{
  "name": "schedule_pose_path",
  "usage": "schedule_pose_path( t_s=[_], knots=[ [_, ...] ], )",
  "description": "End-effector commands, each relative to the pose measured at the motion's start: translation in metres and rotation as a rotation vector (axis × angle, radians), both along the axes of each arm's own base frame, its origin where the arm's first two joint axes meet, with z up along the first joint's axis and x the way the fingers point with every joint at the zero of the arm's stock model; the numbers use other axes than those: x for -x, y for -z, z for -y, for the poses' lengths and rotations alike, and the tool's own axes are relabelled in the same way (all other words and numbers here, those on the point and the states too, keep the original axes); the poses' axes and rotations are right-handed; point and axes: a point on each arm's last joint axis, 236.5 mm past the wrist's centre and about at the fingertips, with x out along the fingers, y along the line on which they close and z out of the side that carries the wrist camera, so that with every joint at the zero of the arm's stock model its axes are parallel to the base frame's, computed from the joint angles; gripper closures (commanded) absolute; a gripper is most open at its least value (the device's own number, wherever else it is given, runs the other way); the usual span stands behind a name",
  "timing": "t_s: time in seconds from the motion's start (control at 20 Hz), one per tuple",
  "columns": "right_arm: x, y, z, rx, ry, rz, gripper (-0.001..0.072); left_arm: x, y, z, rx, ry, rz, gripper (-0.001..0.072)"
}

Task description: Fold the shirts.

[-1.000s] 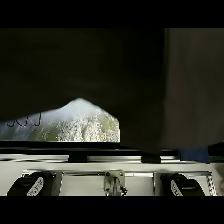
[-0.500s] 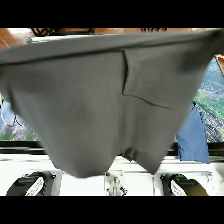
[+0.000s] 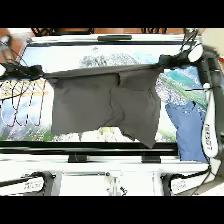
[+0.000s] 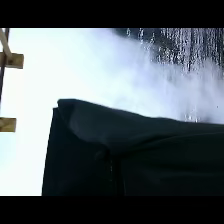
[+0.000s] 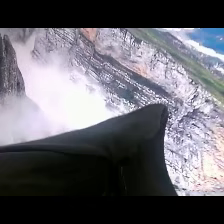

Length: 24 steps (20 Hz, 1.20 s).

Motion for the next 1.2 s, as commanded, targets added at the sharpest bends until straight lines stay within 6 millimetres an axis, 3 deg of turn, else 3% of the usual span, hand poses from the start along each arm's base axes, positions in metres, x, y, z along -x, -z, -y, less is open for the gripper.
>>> schedule_pose_path(
  t_s=[0.0, 0.1, 0.15, 0.2, 0.25, 0.3, 0.4, 0.5, 0.6, 0.7, 0.8, 0.9, 1.15],
  knots=[
    [-0.008, 0.073, -0.022, -0.134, 0.037, -0.130, 0.0648, -0.024, 0.071, 0.030, 0.208, -0.034, -0.099, 0.0668],
    [0.003, 0.091, -0.034, -0.148, 0.023, -0.204, 0.0625, -0.010, 0.093, 0.042, 0.250, -0.012, -0.198, 0.0666],
    [0.007, 0.086, -0.041, -0.170, 0.013, -0.216, 0.0491, 0.001, 0.098, 0.044, 0.260, 0.003, -0.251, 0.0615],
    [0.011, 0.076, -0.045, -0.189, -0.001, -0.219, 0.0309, 0.014, 0.097, 0.041, 0.263, 0.024, -0.310, 0.0453],
    [0.018, 0.060, -0.042, -0.181, -0.016, -0.218, 0.0270, 0.027, 0.091, 0.034, 0.263, 0.043, -0.370, 0.0251],
    [0.027, 0.042, -0.035, -0.159, -0.029, -0.217, 0.0269, 0.043, 0.082, 0.021, 0.260, 0.057, -0.438, 0.0161],
    [0.061, 0.014, -0.011, -0.098, -0.073, -0.268, 0.0269, 0.079, 0.064, -0.007, 0.271, 0.065, -0.569, 0.0161],
    [0.120, 0.011, 0.017, -0.045, -0.109, -0.459, 0.0270, 0.124, 0.063, -0.035, 0.275, 0.026, -0.707, 0.0173],
    [0.175, 0.018, 0.032, -0.049, -0.143, -0.647, 0.0270, 0.159, 0.078, -0.042, 0.313, -0.031, -0.757, 0.0172],
    [0.205, 0.033, 0.035, -0.077, -0.130, -0.712, 0.0270, 0.186, 0.112, -0.036, 0.313, -0.042, -0.744, 0.0173],
    [0.221, 0.048, 0.032, -0.089, -0.119, -0.736, 0.0270, 0.208, 0.143, -0.031, 0.311, -0.042, -0.749, 0.0172],
    [0.231, 0.059, 0.025, -0.120, -0.124, -0.766, 0.0270, 0.211, 0.164, -0.030, 0.313, -0.064, -0.738, 0.0172],
    [0.226, 0.061, 0.016, -0.154, -0.138, -0.738, 0.0270, 0.206, 0.186, -0.027, 0.310, -0.062, -0.721, 0.0172]
  ],
)
